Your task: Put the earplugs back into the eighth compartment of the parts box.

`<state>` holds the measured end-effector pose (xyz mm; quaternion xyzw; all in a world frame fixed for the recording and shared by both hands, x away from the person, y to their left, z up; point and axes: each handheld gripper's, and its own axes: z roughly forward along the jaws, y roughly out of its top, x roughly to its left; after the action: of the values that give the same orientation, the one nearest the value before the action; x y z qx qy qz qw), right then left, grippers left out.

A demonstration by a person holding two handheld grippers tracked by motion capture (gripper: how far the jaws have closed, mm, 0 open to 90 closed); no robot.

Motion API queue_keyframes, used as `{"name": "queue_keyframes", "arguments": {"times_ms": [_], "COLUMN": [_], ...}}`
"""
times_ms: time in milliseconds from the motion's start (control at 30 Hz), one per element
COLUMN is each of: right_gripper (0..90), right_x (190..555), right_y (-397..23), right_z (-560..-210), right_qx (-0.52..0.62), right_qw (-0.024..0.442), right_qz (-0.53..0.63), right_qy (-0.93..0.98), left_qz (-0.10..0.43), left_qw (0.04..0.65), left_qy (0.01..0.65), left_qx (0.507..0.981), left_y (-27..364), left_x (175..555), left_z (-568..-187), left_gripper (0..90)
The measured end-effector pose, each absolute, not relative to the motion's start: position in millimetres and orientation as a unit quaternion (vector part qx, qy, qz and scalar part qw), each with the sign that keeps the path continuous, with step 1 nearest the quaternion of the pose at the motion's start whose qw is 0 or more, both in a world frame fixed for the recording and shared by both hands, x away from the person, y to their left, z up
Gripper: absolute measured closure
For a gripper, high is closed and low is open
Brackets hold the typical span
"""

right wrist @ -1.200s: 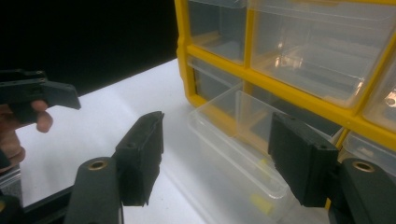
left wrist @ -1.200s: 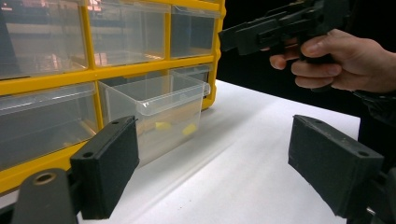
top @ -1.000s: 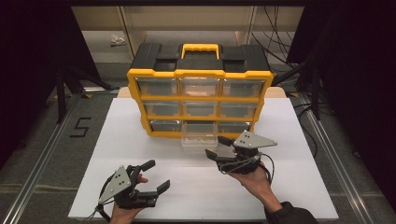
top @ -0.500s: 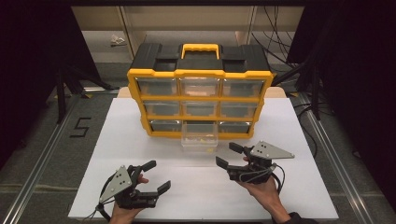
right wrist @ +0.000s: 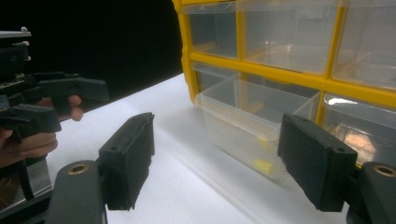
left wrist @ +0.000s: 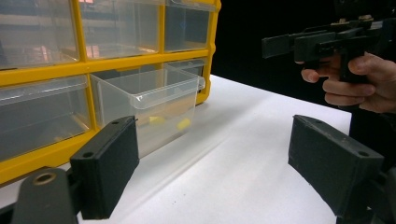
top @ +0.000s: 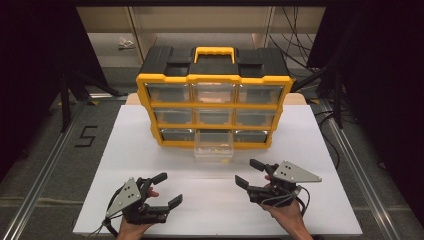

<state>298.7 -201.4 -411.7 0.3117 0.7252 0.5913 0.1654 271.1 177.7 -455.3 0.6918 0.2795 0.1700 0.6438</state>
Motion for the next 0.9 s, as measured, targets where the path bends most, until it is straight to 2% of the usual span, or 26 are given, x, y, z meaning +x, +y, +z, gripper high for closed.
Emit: {"name": "queue_keyframes", "arguments": {"times_ms": [900], "right_gripper": [24.8], "right_x": [276.9], "right_y": [-223.0], "right_z": [-426.8], "right_qx": [0.323], "right_qw": [0.192], "right_qz": [0.593], "right_qy": [0.712], "left_qz": [0.168], "left_qw": [0.643], "left_qy": [0.279], "left_qx": [0.693], "left_y": [176.6], "left_x": [271.3], "left_z": [-455.7], "left_gripper": [15.7]}}
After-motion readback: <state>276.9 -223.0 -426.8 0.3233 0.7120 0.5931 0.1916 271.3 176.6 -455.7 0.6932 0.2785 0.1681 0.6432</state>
